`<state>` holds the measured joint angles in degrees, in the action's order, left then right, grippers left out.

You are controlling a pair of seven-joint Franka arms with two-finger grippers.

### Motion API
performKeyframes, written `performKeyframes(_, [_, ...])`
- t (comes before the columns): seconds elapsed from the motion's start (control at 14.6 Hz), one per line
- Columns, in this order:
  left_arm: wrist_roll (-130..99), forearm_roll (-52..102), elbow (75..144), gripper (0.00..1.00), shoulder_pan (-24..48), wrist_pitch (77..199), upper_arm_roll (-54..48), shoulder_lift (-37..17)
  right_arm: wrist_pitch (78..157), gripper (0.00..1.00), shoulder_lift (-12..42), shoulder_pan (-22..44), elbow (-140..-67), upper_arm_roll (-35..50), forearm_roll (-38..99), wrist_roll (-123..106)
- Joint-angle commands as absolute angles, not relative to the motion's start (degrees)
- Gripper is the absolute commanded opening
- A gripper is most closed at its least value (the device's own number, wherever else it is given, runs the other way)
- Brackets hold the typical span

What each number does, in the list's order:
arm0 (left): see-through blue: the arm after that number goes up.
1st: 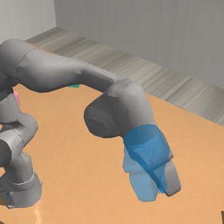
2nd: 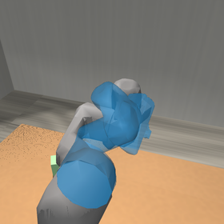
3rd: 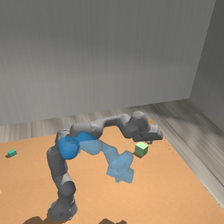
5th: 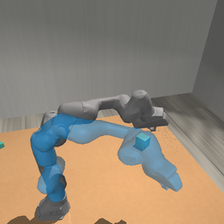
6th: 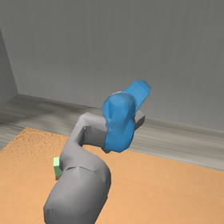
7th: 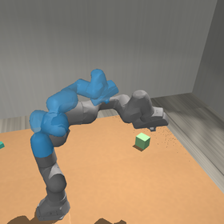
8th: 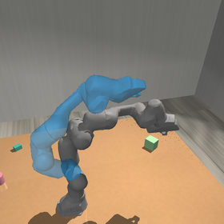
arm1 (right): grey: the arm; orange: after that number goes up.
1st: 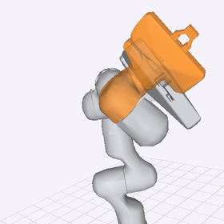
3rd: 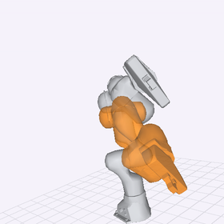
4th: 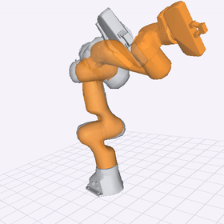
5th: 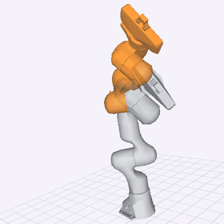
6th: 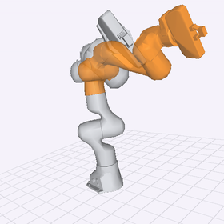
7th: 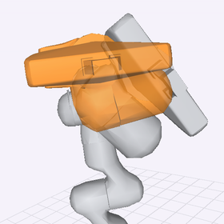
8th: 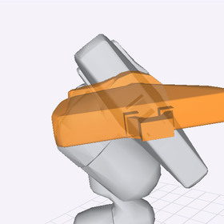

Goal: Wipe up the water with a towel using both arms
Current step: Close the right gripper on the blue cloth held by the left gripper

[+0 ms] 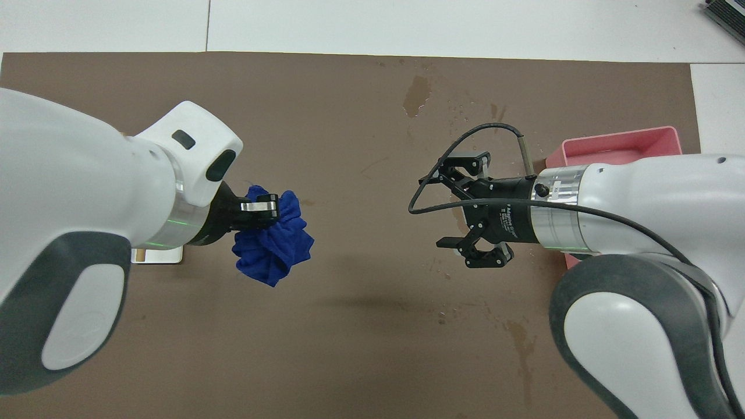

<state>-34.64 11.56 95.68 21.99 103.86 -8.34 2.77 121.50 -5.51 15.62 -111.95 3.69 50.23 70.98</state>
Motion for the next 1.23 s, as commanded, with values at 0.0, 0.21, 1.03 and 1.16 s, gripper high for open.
performKeyframes(0.0, [-40.0,12.1,94.7,0.00,24.9,108.0,-7.6,1.9,120.9,1.00,-4.7,15.7,-111.4,3.6,56.0,73.3])
performKeyframes(0.21, [-44.3,12.4,94.5,0.00,27.3,112.7,-7.6,1.7,121.8,1.00,-2.4,18.2,-111.4,3.7,57.7,73.3])
performKeyframes(1.03, [-51.2,12.6,97.8,0.00,34.6,120.1,-7.9,1.8,123.4,1.00,0.2,19.9,-109.1,3.7,57.5,73.9])
performKeyframes(1.16, [-50.8,12.6,98.3,0.00,34.6,120.1,-7.9,1.9,123.2,0.84,0.1,19.6,-109.2,3.7,57.3,73.5])
